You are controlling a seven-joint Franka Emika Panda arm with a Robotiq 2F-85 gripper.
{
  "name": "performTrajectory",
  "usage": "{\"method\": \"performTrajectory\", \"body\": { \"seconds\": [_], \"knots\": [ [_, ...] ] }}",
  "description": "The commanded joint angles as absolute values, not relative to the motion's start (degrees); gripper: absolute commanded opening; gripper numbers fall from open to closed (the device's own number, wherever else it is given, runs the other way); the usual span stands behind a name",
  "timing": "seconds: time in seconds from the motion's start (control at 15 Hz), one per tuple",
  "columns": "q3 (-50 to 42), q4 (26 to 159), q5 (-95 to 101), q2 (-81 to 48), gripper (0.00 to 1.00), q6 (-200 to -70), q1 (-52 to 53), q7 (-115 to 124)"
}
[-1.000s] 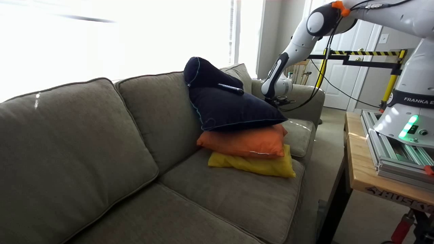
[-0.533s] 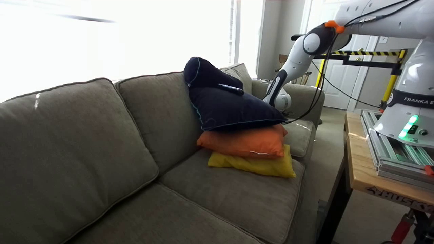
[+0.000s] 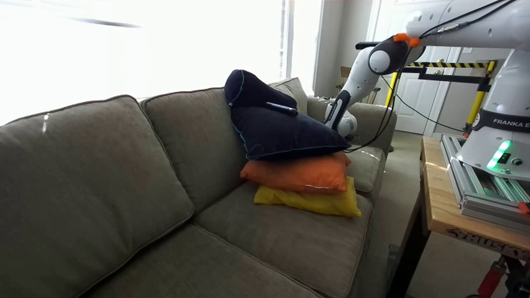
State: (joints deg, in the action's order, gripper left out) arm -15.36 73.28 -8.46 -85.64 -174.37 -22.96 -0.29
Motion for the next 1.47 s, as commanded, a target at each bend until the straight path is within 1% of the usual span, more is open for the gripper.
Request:
{"method": "performTrajectory", "body": {
  "seconds": [0.0,0.4,0.73,0.8,0.87,1.07,1.2,1.27,1.4],
  "knots": [
    [-17.58,74.47,-7.71,-85.64,1.00,-174.86,-21.22,3.73],
    [-16.94,74.58,-8.76,-85.69,1.00,-169.54,-21.68,7.50],
    [-13.98,73.73,-8.41,-85.70,1.00,-165.57,-23.87,7.31],
    [-13.72,73.67,-8.49,-85.70,0.75,-165.37,-24.02,7.39],
    [-13.61,73.74,-8.49,-85.70,0.74,-165.38,-24.05,7.47],
    [-13.29,73.76,-8.43,-85.68,0.50,-166.03,-24.25,7.31],
    [-12.90,73.72,-8.37,-85.60,0.37,-166.50,-24.44,6.97],
    [-13.05,73.83,-8.31,-85.57,0.32,-166.75,-24.35,7.02],
    [-12.86,73.55,-8.34,-85.55,0.32,-166.43,-24.45,6.93]
  ]
}}
